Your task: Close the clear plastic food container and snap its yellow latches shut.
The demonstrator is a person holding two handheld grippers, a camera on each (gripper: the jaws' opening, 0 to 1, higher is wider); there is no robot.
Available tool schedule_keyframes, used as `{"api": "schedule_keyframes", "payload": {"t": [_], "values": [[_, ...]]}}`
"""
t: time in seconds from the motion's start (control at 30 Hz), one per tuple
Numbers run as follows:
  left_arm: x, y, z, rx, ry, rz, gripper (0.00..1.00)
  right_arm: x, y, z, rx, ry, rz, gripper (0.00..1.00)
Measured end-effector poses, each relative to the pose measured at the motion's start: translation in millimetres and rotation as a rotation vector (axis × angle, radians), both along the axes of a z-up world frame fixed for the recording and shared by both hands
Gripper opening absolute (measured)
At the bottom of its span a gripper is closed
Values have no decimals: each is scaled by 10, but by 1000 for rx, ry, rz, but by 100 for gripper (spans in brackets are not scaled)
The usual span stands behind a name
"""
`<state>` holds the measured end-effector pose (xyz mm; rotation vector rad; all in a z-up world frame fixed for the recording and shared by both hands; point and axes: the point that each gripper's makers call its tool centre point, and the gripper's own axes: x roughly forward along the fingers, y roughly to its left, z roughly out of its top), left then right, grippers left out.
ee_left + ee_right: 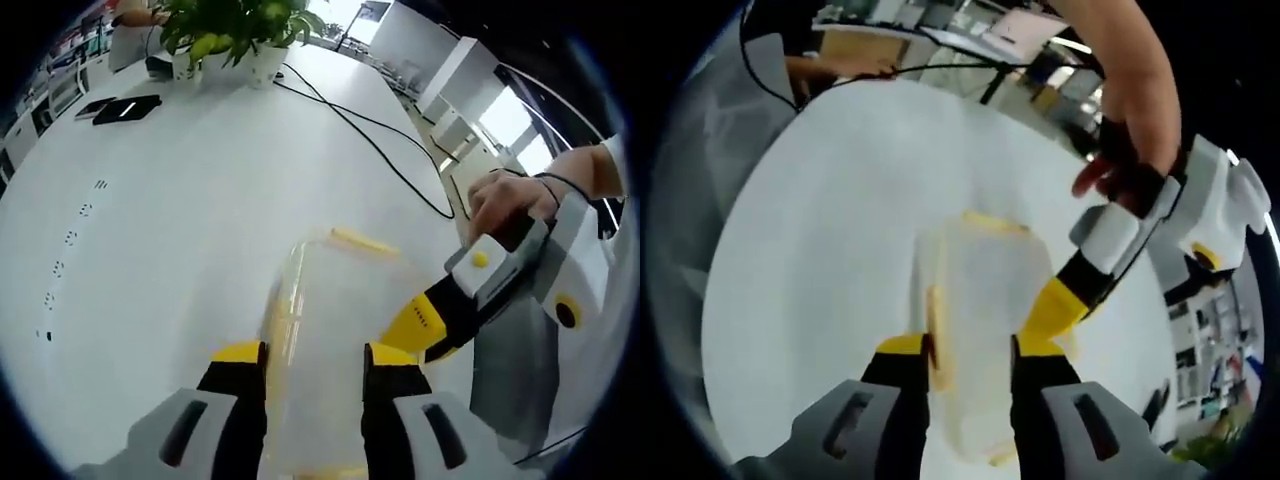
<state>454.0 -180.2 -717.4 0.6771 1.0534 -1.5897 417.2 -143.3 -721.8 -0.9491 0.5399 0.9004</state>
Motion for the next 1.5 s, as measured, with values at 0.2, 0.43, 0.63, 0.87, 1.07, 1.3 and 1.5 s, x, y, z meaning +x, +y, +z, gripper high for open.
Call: {"api": "schedule_keyframes", "payload": {"t": [0.2, 0.43, 0.63, 0.87, 1.07, 1.3, 1.5], "values": [[88, 8, -8, -25, 17, 6, 32, -15, 7, -1, -19, -16, 1, 28], [61, -2, 47, -93, -23, 20, 33, -10, 19, 16, 32, -12, -35, 30], [131, -73, 118, -149, -71, 54, 41, -32, 34, 20, 52, 11, -53, 32], [215, -52, 272, -255, -105, 150, 46, -46, -40, 107, 93, 8, -121, 33], [282, 162, 424, -335, -146, 267, 46, -9, -206, 202, 153, 5, -221, 39], [206, 469, 525, -427, -184, 449, 45, -56, -356, 232, 180, -5, -286, 39], [123, 725, 541, -473, -241, 604, 45, -63, -510, 235, 220, 7, -369, 41]]}}
